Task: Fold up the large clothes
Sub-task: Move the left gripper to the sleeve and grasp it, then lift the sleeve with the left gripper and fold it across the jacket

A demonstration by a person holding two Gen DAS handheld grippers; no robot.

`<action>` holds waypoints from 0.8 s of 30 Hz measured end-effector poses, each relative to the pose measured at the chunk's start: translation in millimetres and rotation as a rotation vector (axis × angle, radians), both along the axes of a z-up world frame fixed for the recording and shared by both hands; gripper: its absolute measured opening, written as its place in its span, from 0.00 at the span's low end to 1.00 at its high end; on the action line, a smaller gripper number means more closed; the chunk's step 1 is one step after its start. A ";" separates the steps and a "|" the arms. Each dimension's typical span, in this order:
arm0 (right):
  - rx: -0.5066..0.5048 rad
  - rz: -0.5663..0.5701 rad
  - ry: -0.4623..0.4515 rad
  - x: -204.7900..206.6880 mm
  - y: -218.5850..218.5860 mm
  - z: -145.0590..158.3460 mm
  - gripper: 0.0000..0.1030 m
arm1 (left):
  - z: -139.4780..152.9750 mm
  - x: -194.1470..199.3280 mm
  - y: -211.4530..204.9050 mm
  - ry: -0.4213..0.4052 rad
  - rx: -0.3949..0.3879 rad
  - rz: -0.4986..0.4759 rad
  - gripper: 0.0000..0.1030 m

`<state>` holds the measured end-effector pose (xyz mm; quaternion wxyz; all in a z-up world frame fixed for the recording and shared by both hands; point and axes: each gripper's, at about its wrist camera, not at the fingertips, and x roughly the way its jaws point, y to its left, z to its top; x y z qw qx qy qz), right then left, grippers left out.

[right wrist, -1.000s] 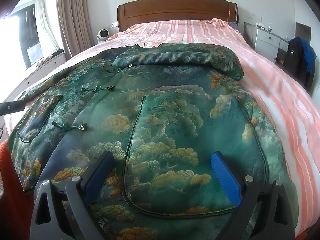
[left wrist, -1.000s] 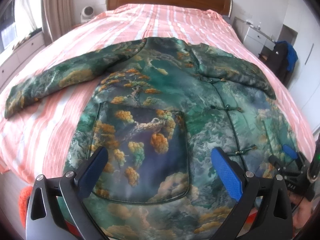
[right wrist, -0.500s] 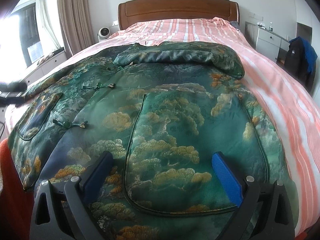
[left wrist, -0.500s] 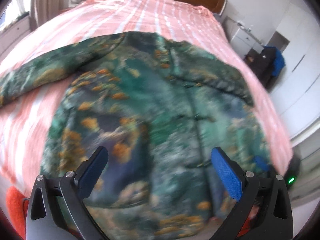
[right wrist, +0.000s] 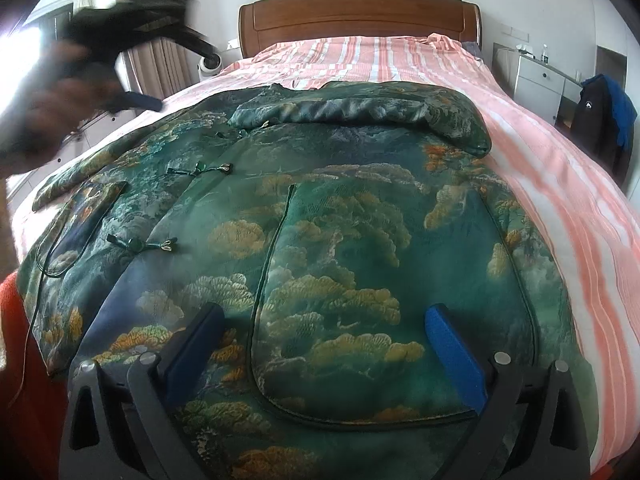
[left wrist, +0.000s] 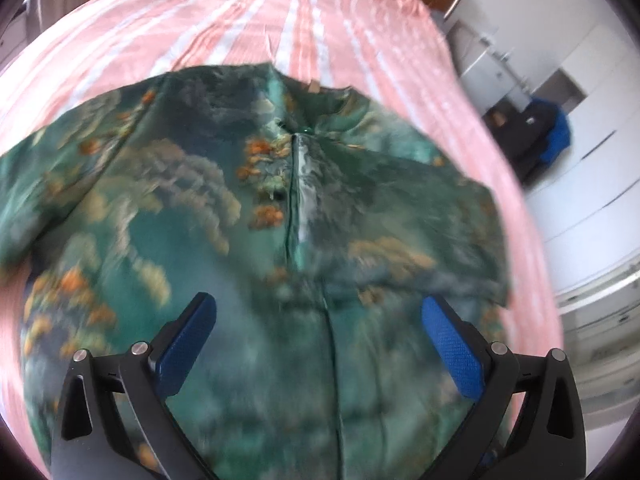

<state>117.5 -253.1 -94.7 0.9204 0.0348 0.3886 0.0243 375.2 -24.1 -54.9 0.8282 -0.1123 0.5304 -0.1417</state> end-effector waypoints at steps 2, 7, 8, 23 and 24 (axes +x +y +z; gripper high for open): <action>-0.002 0.003 0.001 -0.1 0.4 -0.5 0.98 | -11.7 15.1 -7.0 0.001 0.033 0.021 0.99; -0.021 0.016 0.002 -0.9 3.7 -3.5 0.99 | -32.5 36.2 -17.4 0.039 -0.043 0.048 0.90; -0.024 0.016 0.001 -1.2 4.1 -3.9 0.99 | -35.9 37.4 -20.5 0.054 -0.054 0.039 0.63; -0.023 0.017 0.005 -1.5 4.6 -4.7 0.99 | -40.5 24.7 -1.1 0.012 0.201 0.037 0.27; -0.023 0.018 0.005 -1.9 4.6 -4.6 0.99 | -39.8 22.2 -4.2 -0.002 0.226 0.037 0.36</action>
